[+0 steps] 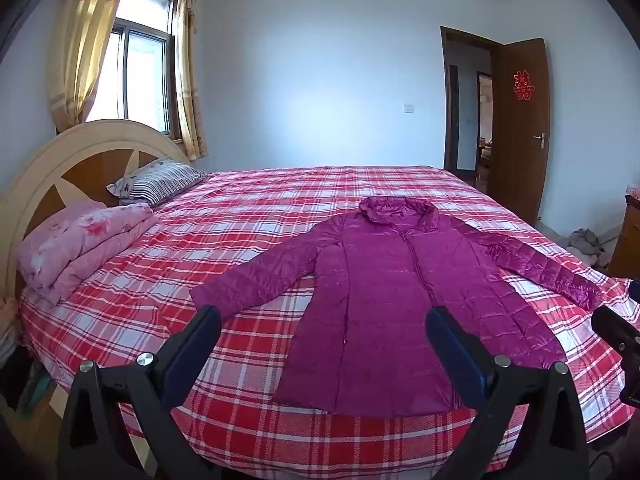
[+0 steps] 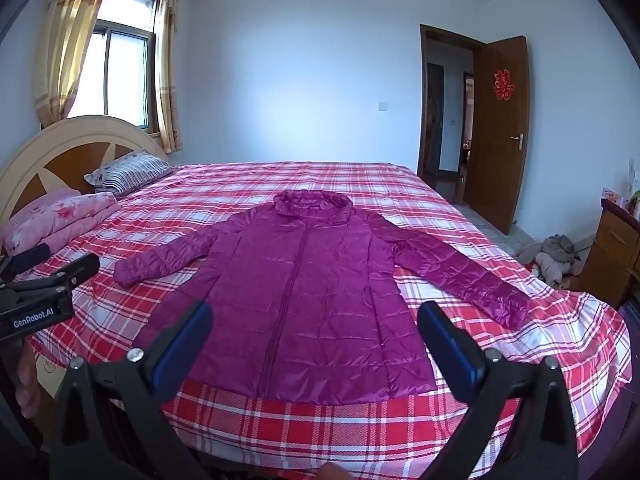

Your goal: Fold large clothes

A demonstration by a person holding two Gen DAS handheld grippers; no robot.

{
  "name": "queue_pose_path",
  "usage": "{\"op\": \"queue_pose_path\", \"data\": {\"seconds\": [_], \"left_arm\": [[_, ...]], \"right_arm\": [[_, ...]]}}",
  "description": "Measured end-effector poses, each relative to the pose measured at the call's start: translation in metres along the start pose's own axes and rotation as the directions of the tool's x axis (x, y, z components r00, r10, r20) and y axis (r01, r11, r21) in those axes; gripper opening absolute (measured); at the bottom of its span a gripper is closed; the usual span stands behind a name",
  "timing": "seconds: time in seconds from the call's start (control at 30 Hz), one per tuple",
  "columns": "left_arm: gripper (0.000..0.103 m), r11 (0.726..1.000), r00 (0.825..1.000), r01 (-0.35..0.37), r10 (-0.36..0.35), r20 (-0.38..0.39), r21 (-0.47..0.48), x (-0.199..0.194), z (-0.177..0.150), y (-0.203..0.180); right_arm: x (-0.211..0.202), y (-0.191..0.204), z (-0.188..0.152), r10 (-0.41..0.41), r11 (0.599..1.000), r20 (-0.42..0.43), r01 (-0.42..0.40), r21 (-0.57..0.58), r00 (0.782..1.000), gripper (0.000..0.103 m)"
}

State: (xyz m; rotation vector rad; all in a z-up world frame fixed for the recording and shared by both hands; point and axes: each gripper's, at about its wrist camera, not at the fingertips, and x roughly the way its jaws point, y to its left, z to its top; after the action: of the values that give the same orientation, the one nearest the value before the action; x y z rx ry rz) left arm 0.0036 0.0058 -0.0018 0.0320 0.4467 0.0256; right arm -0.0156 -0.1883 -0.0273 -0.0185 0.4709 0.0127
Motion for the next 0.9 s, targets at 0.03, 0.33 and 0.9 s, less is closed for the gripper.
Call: {"op": "queue_pose_path", "data": {"seconds": [0.03,0.33,0.9], "left_arm": [[0.102,1.000,1.000,-0.002,0.002,0.003,0.001,-0.0004,0.0001,0.0005],[0.102,1.000,1.000,-0.009,0.010,-0.003,0.006,0.0024,-0.0016,-0.0016],[0.102,1.000,1.000,-0.005,0.005,-0.016,0.002,0.0068,-0.0044,-0.0012]], "right_arm": [[-0.0004,-0.0002,0.0002,0.000,1.000,0.002,0.000,0.000,1.000,0.103],[-0.0008,-0.0018,-0.0030,0.005,1.000,-0.007,-0.005,0.010,1.000,0.103],[0.0041,0.0052,-0.0062,0.016,1.000,-0.021,-0.015,0.006,1.000,0.103]]}}
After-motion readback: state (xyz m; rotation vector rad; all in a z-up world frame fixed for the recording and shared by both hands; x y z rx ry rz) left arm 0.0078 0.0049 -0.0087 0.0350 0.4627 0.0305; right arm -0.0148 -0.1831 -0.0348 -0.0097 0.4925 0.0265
